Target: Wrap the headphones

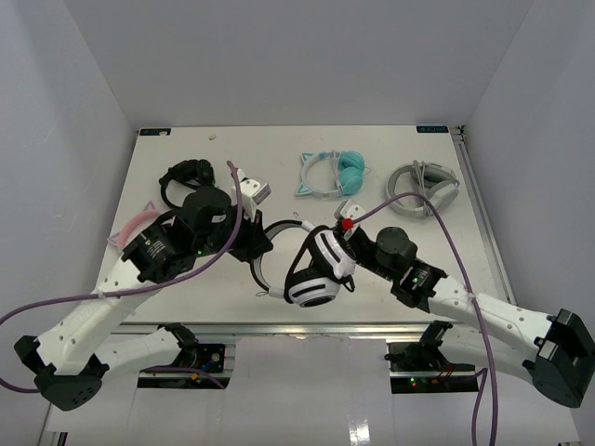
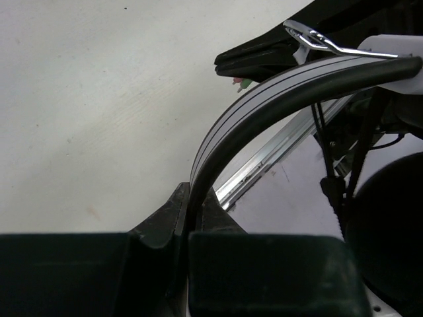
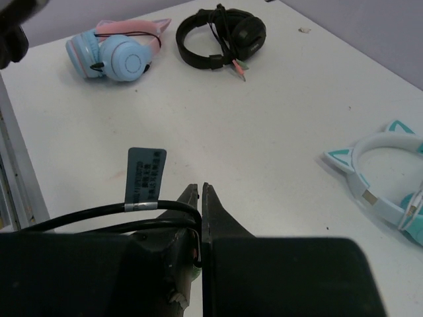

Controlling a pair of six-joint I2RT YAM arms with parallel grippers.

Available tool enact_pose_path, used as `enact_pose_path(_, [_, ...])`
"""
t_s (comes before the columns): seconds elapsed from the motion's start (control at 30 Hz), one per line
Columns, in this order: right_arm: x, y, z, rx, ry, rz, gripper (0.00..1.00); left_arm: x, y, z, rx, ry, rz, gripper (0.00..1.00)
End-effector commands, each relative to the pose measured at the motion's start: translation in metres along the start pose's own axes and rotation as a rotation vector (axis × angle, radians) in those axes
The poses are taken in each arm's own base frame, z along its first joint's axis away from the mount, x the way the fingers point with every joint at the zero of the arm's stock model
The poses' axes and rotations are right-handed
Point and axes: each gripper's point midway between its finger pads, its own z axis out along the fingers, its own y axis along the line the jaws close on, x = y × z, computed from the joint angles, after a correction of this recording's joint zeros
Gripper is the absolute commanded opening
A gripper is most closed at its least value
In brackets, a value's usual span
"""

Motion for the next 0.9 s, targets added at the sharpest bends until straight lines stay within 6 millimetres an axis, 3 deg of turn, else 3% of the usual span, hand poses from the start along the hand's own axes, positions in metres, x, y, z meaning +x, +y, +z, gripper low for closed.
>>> enact_pose_path(0.0, [-0.001, -0.032, -0.016, 0.124, 0.112, -0.015, 0.08, 0.000, -0.003, 0.011, 0.046, 0.010, 0.104, 0.00])
enact_pose_path(0.17, [-0.003, -0.036, -0.030, 0.150, 0.119, 0.005, 0.08, -0.008, 0.030, 0.018, -0.113, -0.024, 0.224, 0.00])
enact_pose_path(0.33, [0.013, -0.043, -0.043, 0.220, 0.119, 0.039, 0.10, -0.014, 0.056, 0.025, -0.226, -0.003, 0.372, 0.00])
enact_pose_path(0.53, [0.005, -0.046, -0.042, 0.234, 0.005, 0.023, 0.12, -0.006, 0.045, 0.040, -0.125, 0.044, 0.448, 0.00])
enact_pose_path(0.67, [0.002, -0.047, -0.046, 0.244, -0.051, 0.015, 0.21, 0.002, 0.039, 0.045, -0.078, 0.068, 0.439, 0.00])
enact_pose_path(0.87, [0.005, -0.040, -0.048, 0.212, -0.091, 0.018, 0.25, 0.018, 0.036, 0.057, -0.026, 0.125, 0.449, 0.00])
